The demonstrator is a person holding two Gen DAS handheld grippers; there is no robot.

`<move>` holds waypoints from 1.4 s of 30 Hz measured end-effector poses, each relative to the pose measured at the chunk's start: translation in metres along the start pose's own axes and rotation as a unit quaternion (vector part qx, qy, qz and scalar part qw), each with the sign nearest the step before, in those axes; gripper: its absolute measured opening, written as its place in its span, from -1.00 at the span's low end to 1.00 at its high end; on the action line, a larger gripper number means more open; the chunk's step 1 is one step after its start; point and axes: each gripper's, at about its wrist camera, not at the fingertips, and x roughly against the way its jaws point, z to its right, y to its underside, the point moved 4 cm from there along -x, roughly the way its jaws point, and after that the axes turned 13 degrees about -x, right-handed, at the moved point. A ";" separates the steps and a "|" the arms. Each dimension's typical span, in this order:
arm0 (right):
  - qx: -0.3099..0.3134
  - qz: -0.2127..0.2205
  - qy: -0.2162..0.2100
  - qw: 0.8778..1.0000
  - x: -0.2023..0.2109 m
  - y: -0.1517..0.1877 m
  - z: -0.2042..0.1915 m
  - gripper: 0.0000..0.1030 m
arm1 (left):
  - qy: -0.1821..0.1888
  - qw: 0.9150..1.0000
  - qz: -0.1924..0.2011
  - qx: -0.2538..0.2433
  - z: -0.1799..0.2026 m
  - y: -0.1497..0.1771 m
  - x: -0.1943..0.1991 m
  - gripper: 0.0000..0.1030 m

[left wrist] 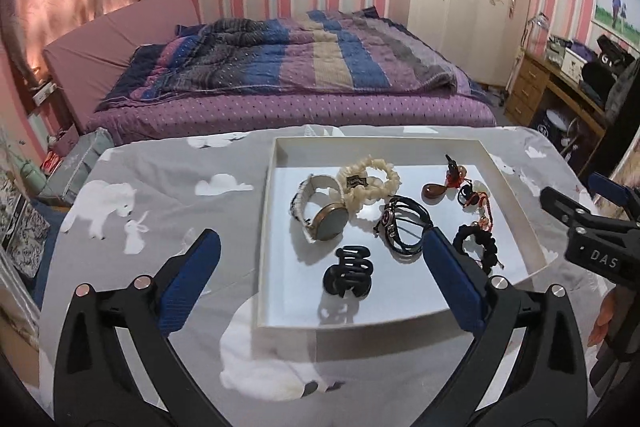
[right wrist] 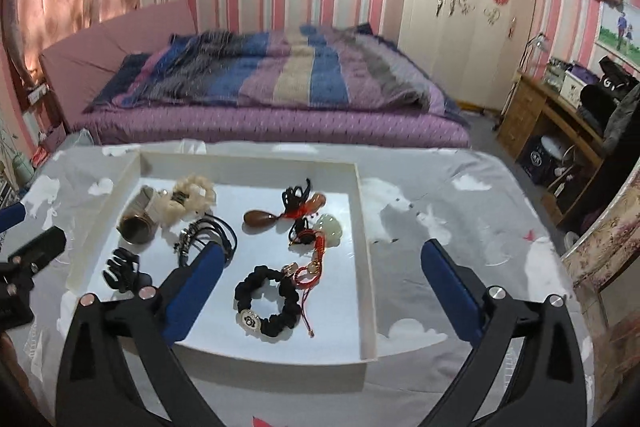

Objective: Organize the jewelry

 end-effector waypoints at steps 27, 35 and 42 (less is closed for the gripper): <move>0.006 0.054 -0.040 0.998 0.117 0.108 0.019 0.93 | -0.064 0.996 0.017 0.056 -0.003 0.117 0.101 0.94; -0.017 0.056 -0.048 0.997 0.124 0.133 0.027 0.93 | -0.079 0.995 0.051 0.044 0.019 0.134 0.125 0.94; -0.027 0.051 -0.045 0.997 0.117 0.140 0.032 0.93 | -0.088 0.994 0.057 0.027 0.029 0.144 0.124 0.94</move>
